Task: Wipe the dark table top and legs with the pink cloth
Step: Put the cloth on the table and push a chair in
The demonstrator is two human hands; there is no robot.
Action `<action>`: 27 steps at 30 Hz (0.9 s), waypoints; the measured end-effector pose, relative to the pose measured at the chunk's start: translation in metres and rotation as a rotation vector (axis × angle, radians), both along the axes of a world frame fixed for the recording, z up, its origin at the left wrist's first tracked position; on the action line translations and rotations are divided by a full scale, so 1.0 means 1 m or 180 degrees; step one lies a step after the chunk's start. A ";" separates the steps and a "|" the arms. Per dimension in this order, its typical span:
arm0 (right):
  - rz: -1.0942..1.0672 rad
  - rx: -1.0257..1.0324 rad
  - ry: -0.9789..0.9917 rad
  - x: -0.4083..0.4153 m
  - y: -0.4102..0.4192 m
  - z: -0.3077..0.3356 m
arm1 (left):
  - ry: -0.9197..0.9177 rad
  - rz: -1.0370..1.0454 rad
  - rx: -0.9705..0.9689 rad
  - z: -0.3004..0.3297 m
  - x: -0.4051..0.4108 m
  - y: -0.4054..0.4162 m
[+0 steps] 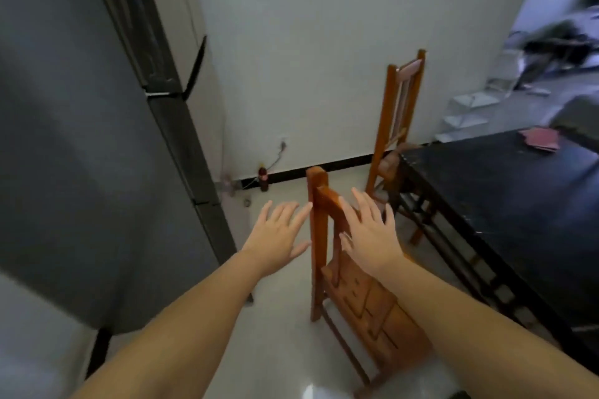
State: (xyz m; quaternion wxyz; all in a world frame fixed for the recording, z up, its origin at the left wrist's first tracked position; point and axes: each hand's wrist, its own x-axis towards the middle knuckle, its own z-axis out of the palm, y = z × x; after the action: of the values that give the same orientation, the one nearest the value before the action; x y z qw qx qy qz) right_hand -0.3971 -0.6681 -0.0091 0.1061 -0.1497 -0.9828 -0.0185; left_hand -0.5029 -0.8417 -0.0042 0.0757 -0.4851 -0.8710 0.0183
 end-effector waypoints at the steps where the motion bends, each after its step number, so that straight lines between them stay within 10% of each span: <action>1: -0.0232 -0.0140 -0.0116 -0.001 0.000 -0.001 | 0.0010 -0.0215 0.0102 0.000 -0.011 0.013; 11: -0.2246 -0.0591 -0.0657 0.021 -0.006 0.001 | -0.0164 -0.2301 -0.0191 -0.009 -0.060 0.122; 27: -0.2736 -0.0333 -0.0801 0.032 0.020 0.006 | 0.0107 -0.4098 -0.0445 -0.007 -0.087 0.226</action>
State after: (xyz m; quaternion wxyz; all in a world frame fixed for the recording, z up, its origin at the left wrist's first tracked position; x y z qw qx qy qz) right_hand -0.3655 -0.6481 -0.0031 -0.0392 -0.5461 -0.8363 -0.0291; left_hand -0.5901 -0.6159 -0.0113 0.0534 -0.9138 -0.4013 0.0336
